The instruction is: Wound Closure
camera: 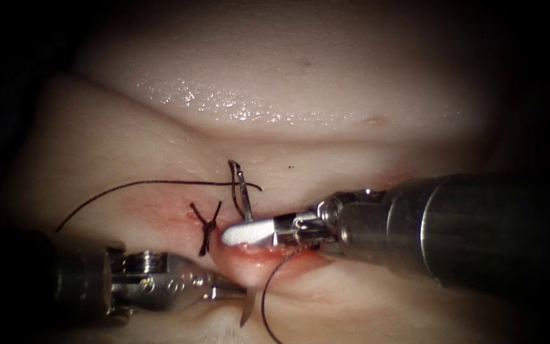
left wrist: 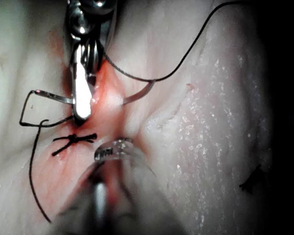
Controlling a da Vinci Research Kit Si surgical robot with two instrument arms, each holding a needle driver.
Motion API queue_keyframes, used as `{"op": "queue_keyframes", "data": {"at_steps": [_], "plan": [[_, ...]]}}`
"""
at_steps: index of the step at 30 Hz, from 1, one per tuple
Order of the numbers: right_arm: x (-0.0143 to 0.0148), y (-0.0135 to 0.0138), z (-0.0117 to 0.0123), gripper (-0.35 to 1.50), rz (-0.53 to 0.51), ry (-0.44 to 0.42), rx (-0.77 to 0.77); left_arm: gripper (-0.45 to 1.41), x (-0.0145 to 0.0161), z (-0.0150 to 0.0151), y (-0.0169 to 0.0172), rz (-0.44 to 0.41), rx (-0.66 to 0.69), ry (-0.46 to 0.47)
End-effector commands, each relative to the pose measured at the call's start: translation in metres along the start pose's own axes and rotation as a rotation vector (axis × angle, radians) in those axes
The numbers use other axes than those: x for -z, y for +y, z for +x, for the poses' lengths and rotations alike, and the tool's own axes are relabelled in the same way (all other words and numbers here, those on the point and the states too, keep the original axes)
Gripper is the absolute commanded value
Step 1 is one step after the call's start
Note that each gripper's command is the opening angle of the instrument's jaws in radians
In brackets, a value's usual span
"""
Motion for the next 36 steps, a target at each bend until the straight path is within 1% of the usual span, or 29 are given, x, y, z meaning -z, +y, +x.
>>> {"op": "queue_keyframes", "data": {"at_steps": [1,3,5,8,9,14,17,19,24,29,30,36], "plan": [[-0.0004,0.0014,0.0011,1.08,0.009,0.029,0.028,-0.45,-0.0005,0.0002,0.0007,0.002,-0.026,0.011],[-0.0001,0.0018,0.0022,1.30,0.030,0.064,0.054,-0.45,0.0000,0.0006,0.0011,0.007,-0.057,0.035],[0.0004,0.0023,0.0035,1.38,0.024,0.095,0.067,-0.32,0.0006,0.0012,0.0016,0.020,-0.098,0.063],[0.0013,0.0029,0.0053,1.41,0.011,0.112,0.100,-0.16,0.0012,0.0019,0.0020,0.043,-0.163,0.106],[0.0019,0.0033,0.0064,1.43,0.004,0.120,0.117,-0.06,0.0016,0.0024,0.0020,0.062,-0.198,0.138],[0.0035,0.0042,0.0090,1.43,-0.007,0.136,0.132,0.09,0.0022,0.0031,0.0014,0.117,-0.251,0.206],[0.0043,0.0046,0.0100,1.43,-0.012,0.139,0.138,0.15,0.0023,0.0030,0.0005,0.136,-0.263,0.214],[0.0048,0.0048,0.0102,1.43,-0.013,0.137,0.139,0.22,0.0022,0.0028,-0.0002,0.140,-0.265,0.210],[0.0061,0.0049,0.0099,1.38,-0.010,0.120,0.154,0.24,0.0021,0.0024,-0.0013,0.164,-0.252,0.225],[0.0072,0.0051,0.0094,1.36,-0.007,0.107,0.170,0.29,0.0016,0.0028,-0.0017,0.190,-0.235,0.233],[0.0074,0.0051,0.0093,1.36,-0.008,0.108,0.170,0.29,0.0015,0.0029,-0.0017,0.187,-0.233,0.235],[0.0082,0.0052,0.0090,1.36,-0.008,0.112,0.177,0.42,0.0008,0.0039,-0.0019,0.175,-0.228,0.247]]}}
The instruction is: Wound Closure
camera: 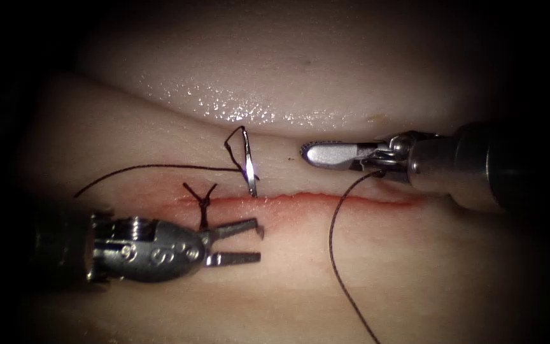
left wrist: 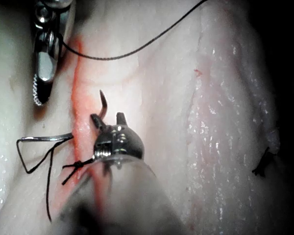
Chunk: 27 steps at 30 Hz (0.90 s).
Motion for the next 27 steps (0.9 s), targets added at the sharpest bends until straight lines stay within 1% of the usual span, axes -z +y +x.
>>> {"op": "queue_keyframes", "data": {"at_steps": [1,4,6,8,10,11,12,13,14,17,18,21,23,25,27], "plan": [[-0.0005,0.0007,-0.0003,1.36,0.003,-0.001,0.000,0.44,-0.0008,-0.0001,0.0004,-0.001,0.002,0.003],[-0.0001,0.0008,-0.0006,1.35,0.008,-0.001,0.003,0.49,-0.0009,0.0001,0.0002,0.002,-0.001,0.008],[0.0001,0.0010,-0.0009,1.33,0.009,-0.003,0.007,0.49,-0.0008,0.0002,0.0000,0.005,0.002,0.013],[0.0003,0.0013,-0.0012,1.33,0.008,-0.003,0.011,0.42,-0.0008,0.0002,-0.0001,0.007,0.004,0.015],[0.0006,0.0014,-0.0012,1.33,0.007,-0.003,0.013,0.22,-0.0010,0.0003,-0.0001,0.007,0.004,0.016],[0.0007,0.0014,-0.0012,1.33,0.004,-0.001,0.014,0.00,-0.0011,0.0003,-0.0001,0.003,0.004,0.019],[0.0009,0.0015,-0.0012,1.33,0.004,-0.002,0.014,-0.37,-0.0011,0.0003,0.0000,-0.007,0.003,0.029],[0.0012,0.0015,-0.0012,1.31,0.003,-0.001,0.014,-0.45,-0.0012,0.0003,-0.0001,-0.016,0.003,0.037],[0.0015,0.0015,-0.0011,1.31,0.001,-0.001,0.013,-0.45,-0.0012,0.0004,-0.0001,-0.023,-0.003,0.043],[0.0027,0.0014,-0.0006,1.31,-0.024,0.003,0.100,-0.45,-0.0014,0.0005,-0.0003,-0.043,0.031,0.060],[0.0039,0.0013,-0.0001,1.31,-0.065,-0.014,0.203,-0.45,-0.0015,0.0006,-0.0005,-0.063,0.067,0.075],[0.0053,0.0010,0.0008,1.31,-0.115,-0.039,0.345,-0.45,-0.0014,0.0008,-0.0008,-0.087,0.112,0.098],[0.0064,0.0007,0.0018,1.31,-0.158,-0.074,0.537,-0.45,-0.0013,0.0010,-0.0009,-0.122,0.173,0.148],[0.0070,0.0003,0.0026,1.31,-0.196,-0.114,0.657,-0.45,-0.0011,0.0012,-0.0009,-0.180,0.260,0.215],[0.0074,-0.0003,0.0036,1.33,-0.243,-0.186,0.799,-0.45,-0.0010,0.0015,-0.0007,-0.244,0.337,0.254]]}}
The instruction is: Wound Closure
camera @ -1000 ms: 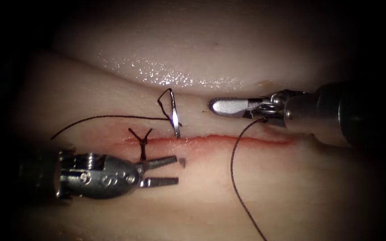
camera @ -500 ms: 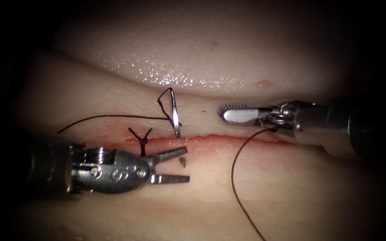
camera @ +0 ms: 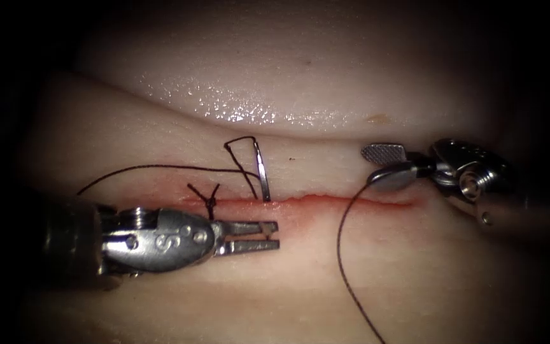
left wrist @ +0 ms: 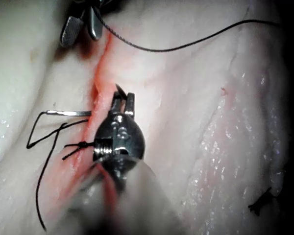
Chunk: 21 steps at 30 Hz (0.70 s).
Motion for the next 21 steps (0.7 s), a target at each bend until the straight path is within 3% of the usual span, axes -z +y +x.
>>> {"op": "queue_keyframes", "data": {"at_steps": [1,4,9,21], "plan": [[-0.0001,0.0010,0.0003,1.38,-0.022,-0.050,0.061,-0.45,-0.0007,-0.0003,0.0003,-0.027,0.038,0.007],[0.0000,0.0012,0.0015,1.48,-0.057,-0.127,0.175,-0.45,-0.0007,0.0002,0.0009,-0.104,0.157,0.044],[-0.0004,0.0005,0.0032,1.48,-0.092,-0.139,0.285,-0.45,-0.0002,0.0014,0.0017,-0.212,0.365,0.083],[-0.0043,-0.0078,0.0069,1.46,0.024,-0.042,0.282,-0.45,0.0037,0.0072,0.0041,-0.290,0.434,0.134]]}}
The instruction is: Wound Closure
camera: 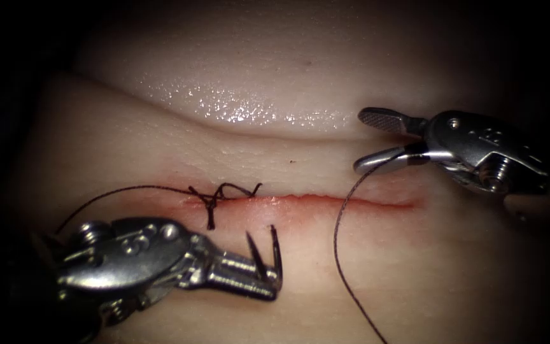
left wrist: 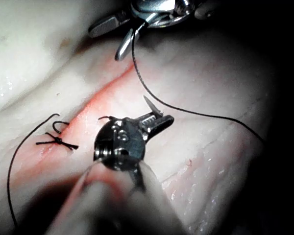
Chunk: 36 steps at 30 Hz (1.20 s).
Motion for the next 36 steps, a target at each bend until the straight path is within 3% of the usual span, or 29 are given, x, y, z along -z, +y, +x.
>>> {"op": "queue_keyframes", "data": {"at_steps": [1,5,9,24,36], "plan": [[-0.0018,-0.0014,0.0012,1.46,0.020,0.023,0.003,-0.45,-0.0004,-0.0003,0.0001,-0.005,0.005,-0.001],[-0.0029,-0.0032,0.0036,1.45,0.059,0.050,0.010,-0.45,0.0003,0.0002,0.0015,-0.022,0.011,0.006],[-0.0042,-0.0048,0.0043,1.41,0.092,0.070,0.018,-0.45,0.0010,0.0004,0.0022,-0.029,0.013,0.012],[-0.0091,-0.0069,-0.0044,1.41,0.165,0.048,0.093,-0.45,0.0033,0.0006,0.0039,0.009,-0.053,0.020],[-0.0120,-0.0080,-0.0075,1.33,0.212,0.018,0.089,-0.45,0.0032,0.0021,0.0057,0.033,-0.109,0.028]]}}
